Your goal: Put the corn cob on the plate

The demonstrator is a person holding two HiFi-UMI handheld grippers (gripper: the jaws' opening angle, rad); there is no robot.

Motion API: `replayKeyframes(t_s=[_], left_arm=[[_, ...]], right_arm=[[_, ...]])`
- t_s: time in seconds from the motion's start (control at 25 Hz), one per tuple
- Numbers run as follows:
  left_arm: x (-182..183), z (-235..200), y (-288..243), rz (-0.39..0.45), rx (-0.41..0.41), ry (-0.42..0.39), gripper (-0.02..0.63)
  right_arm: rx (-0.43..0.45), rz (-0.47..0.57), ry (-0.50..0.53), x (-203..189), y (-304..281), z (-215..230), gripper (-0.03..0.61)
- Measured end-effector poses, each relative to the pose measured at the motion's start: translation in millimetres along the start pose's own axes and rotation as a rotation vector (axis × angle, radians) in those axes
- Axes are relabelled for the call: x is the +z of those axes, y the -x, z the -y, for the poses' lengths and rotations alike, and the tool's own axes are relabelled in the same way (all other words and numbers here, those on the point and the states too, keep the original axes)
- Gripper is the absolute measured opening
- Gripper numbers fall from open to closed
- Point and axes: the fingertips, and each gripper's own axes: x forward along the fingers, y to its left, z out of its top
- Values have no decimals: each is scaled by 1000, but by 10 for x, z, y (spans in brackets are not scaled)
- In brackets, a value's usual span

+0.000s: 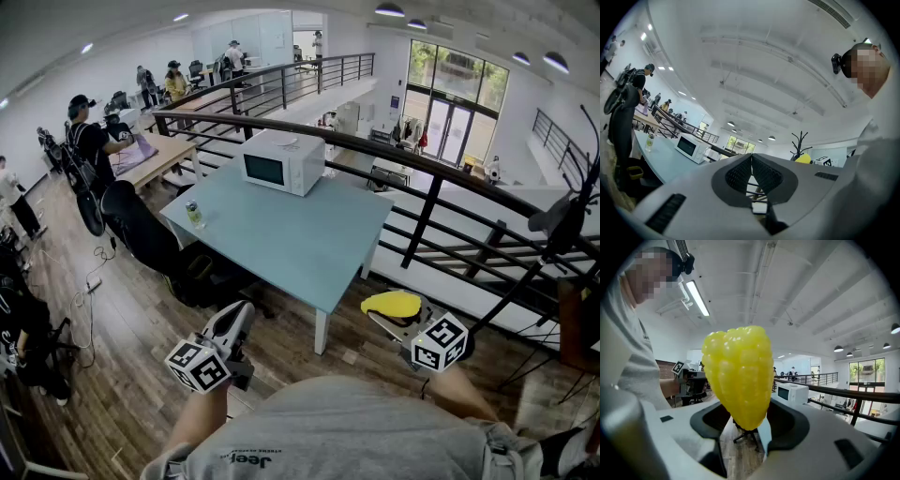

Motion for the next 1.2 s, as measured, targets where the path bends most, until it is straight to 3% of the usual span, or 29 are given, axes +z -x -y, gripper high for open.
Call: replayKeyframes(t_s=[0.52, 1.2], left_arm=[[-92, 178, -312, 2, -3, -1, 20], [-541, 826, -1099, -17, -39, 29, 20]], right_arm=[[-3, -17, 24, -30, 179, 294, 255], [38, -27, 25, -171, 912, 846, 256]])
